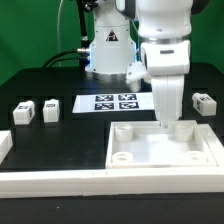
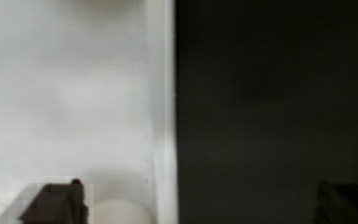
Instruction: Assemble one leg
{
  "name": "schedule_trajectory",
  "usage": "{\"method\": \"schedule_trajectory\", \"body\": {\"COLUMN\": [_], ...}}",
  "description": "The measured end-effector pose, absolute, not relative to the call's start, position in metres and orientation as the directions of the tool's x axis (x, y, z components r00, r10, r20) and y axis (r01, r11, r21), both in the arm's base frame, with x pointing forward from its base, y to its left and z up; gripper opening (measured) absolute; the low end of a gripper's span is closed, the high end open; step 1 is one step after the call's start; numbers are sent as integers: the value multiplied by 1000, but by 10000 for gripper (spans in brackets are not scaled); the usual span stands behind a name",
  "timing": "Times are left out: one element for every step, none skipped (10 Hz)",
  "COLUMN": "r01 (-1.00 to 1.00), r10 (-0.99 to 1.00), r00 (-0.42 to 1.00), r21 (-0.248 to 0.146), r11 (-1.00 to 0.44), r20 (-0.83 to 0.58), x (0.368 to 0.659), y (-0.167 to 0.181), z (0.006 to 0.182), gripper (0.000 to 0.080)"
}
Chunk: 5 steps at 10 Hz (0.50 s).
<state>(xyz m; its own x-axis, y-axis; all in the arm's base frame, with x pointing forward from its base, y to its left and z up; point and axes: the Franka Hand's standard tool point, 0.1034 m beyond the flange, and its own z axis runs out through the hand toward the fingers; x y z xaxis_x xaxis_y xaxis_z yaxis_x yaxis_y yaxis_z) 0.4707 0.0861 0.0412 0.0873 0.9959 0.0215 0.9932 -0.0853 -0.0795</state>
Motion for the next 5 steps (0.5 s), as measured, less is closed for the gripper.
{"method": "schedule_trajectory", "body": {"r01": [992,991,989,985,981], "r10": [995,993,990,987,983], "r00": [103,119,138,159,184], "r21": [-73,-66,-56,-61,-63], "r11": [-101,-118,-138,-159,-184], "r20": [15,9,6,5,4], "x": [466,463,461,460,460], "y": [85,84,81,82,82], "z": [49,56,63,60,59], "gripper": [649,649,649,649,649]}}
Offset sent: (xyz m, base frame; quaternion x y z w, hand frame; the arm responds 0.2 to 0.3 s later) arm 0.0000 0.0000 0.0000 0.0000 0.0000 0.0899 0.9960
